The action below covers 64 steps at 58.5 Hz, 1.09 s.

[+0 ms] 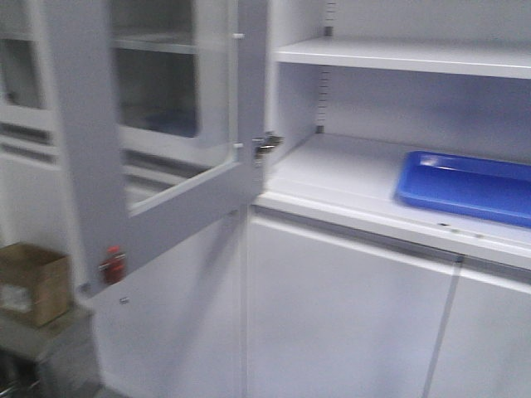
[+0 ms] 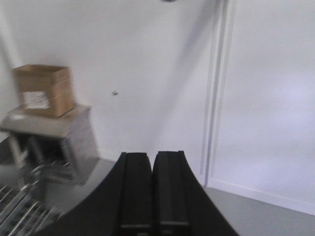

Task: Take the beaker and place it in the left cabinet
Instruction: 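Approach the open cabinet shelf with the blue tray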

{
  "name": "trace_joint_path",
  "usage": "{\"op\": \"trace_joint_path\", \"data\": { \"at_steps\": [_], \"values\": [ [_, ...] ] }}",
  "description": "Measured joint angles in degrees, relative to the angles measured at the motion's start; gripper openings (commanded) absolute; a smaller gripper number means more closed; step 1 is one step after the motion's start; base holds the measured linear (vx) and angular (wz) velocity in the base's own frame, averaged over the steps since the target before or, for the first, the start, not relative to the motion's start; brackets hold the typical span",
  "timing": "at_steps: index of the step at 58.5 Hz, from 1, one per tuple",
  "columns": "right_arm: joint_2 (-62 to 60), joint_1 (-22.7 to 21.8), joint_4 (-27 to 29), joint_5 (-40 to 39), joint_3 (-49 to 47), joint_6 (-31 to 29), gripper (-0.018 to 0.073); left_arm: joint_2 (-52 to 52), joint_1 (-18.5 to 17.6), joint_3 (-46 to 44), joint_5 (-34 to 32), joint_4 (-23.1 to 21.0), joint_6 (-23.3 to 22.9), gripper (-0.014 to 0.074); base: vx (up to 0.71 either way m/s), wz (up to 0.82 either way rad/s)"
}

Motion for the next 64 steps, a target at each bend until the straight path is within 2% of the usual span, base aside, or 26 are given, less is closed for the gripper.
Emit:
{"op": "trace_joint_path", "data": {
  "at_steps": [31,64],
  "values": [
    [0.0,0.0,0.0,0.04,0.0,0.0,-0.0003,0.0,0.0,0.0,0.0,0.0,0.0,0.0004,0.24,-0.57],
    [0.0,0.0,0.0,0.04,0.0,0.0,-0.0003,0.0,0.0,0.0,0.0,0.0,0.0,0.0004,0.27,0.02]
  ]
}}
